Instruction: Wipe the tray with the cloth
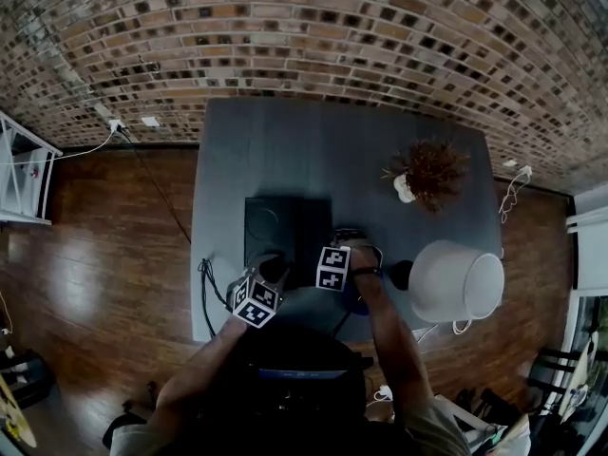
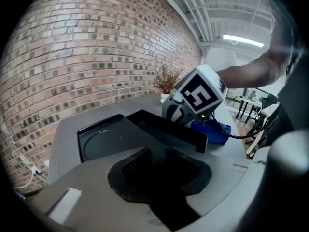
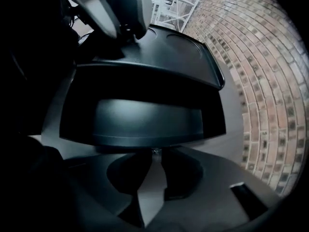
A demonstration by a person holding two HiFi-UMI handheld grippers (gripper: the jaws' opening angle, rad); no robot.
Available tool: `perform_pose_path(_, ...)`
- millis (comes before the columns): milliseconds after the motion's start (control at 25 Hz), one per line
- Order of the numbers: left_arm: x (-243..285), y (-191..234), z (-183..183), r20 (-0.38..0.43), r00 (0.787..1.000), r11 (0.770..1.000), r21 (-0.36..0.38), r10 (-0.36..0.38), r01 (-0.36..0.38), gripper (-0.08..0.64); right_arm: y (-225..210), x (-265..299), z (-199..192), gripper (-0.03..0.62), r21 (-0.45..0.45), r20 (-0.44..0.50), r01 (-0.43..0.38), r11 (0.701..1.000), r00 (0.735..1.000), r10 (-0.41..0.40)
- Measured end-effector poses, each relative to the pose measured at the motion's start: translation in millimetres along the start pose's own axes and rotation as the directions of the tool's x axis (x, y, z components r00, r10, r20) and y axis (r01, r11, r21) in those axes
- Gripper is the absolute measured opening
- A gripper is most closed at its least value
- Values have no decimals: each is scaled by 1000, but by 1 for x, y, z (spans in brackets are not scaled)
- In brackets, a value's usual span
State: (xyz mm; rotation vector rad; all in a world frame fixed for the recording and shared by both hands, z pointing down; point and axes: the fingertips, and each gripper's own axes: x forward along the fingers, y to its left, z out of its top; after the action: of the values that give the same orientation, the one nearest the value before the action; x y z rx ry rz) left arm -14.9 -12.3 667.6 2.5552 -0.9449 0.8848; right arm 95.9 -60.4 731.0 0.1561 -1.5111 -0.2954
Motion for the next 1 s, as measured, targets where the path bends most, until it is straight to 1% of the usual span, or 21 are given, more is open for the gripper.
perform_pose_path(80, 3, -7, -1, -5, 1000, 1000, 16, -13, 13, 110, -3, 3, -6, 74, -11, -19, 2, 1000, 1000, -2)
perform_pose_path(160, 4, -4, 1, -4, 1000, 1000, 1, -4, 4, 110, -3, 5, -16, 74, 8, -47, -15, 1000, 999, 15)
perform_pose_path(240, 4, -2, 2, -2, 1000, 1000, -7, 19, -19, 110, 5, 5, -31, 74, 67, -64, -36, 997, 997, 40)
perform_pose_path(320, 3, -1, 2, 2, 999, 999, 5, 39, -39, 110, 10, 3, -38, 74, 129, -40, -37, 991, 998, 43)
perform_pose_path(360, 3, -1, 3, 5, 999, 999, 9, 43, -43, 110, 10, 2, -38, 74, 141, -35, -29, 990, 999, 34)
perform_pose_path(480, 2, 1, 4, 12, 999, 999, 11, 44, -44, 110, 6, 4, -38, 74, 118, -52, -8, 993, 999, 14)
perform_pose_path(600, 1, 1, 3, 17, 999, 999, 11, 50, -50, 110, 3, 11, -34, 74, 76, -38, -7, 997, 999, 9)
perform_pose_path(680, 1, 1, 3, 19, 999, 999, 8, 50, -50, 110, 2, 10, -36, 75, 73, -35, 17, 997, 999, -14)
perform_pose_path(720, 1, 0, 3, 20, 999, 999, 9, 49, -49, 110, 0, 8, -41, 82, 84, -57, 50, 995, 997, -45)
perform_pose_path(760, 1, 1, 4, 21, 999, 999, 10, 49, -49, 110, -7, 3, -50, 102, 99, -104, 107, 989, 990, -97)
perform_pose_path(800, 1, 1, 5, 22, 998, 999, 12, 50, -50, 110, -17, -5, -62, 110, 109, -165, 188, 976, 972, -169)
perform_pose_path(840, 1, 2, 5, 23, 998, 999, 10, 52, -53, 110, -29, -17, -74, 109, 120, -225, 282, 952, 942, -250)
perform_pose_path(880, 1, 3, 6, 23, 998, 998, 5, 55, -55, 110, -41, -33, -82, 108, 140, -267, 374, 917, 906, -329)
perform_pose_path(920, 0, 3, 6, 21, 998, 998, -1, 57, -57, 110, -51, -52, -85, 106, 179, -279, 453, 873, 875, -396)
perform_pose_path(960, 1, 2, 5, 19, 998, 998, -6, 59, -59, 110, -57, -75, -82, 106, 246, -258, 508, 826, 855, -449)
perform_pose_path(1000, 1, 2, 6, 18, 998, 998, -8, 60, -60, 110, -59, -100, -75, 106, 340, -206, 533, 775, 846, -492)
